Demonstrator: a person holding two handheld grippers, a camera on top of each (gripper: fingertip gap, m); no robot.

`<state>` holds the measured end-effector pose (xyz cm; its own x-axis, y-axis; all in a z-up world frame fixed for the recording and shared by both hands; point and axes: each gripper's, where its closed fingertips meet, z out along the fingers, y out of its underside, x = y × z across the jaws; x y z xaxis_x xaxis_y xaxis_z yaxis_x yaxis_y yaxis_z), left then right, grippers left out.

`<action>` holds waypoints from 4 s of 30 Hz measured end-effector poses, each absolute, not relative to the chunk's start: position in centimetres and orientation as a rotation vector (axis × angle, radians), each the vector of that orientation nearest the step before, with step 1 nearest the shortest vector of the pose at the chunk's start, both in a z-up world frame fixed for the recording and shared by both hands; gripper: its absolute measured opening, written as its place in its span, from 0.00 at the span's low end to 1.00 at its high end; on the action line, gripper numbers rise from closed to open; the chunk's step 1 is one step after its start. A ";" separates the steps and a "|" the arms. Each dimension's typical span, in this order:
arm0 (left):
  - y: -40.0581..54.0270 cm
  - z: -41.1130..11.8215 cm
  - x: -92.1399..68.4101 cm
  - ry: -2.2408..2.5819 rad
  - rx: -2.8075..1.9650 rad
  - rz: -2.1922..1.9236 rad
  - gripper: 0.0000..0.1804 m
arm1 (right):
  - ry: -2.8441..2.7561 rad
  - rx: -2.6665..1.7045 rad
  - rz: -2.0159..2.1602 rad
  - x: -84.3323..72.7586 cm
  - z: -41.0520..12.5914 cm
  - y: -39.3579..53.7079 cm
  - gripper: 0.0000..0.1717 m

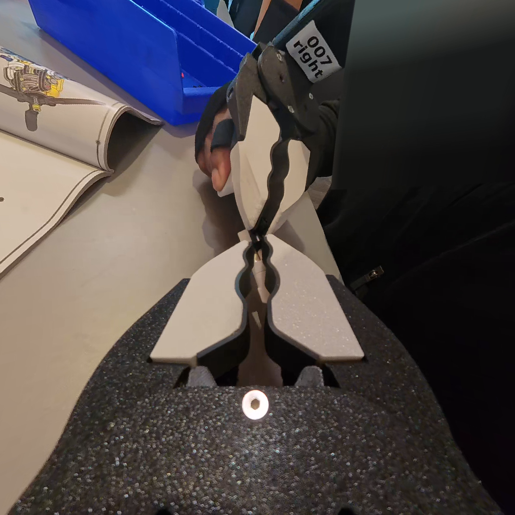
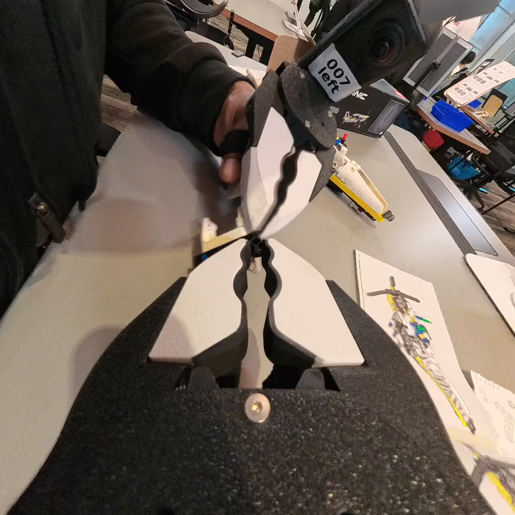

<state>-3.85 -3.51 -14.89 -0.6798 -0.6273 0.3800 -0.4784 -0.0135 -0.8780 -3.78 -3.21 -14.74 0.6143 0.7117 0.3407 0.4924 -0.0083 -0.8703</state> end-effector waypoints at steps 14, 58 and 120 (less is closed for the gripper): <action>-2.9 -14.3 -2.2 2.015 -1.095 -1.691 0.15 | -0.894 -1.669 0.232 -2.2 -14.2 -2.5 0.04; -4.7 -14.1 -4.0 2.027 -0.758 -1.567 0.05 | -1.017 -1.590 0.244 -4.4 -14.1 -4.3 0.06; -2.8 -10.5 -2.1 1.719 -1.105 -1.912 0.05 | -0.380 -1.477 0.792 -2.0 -8.9 -1.5 0.08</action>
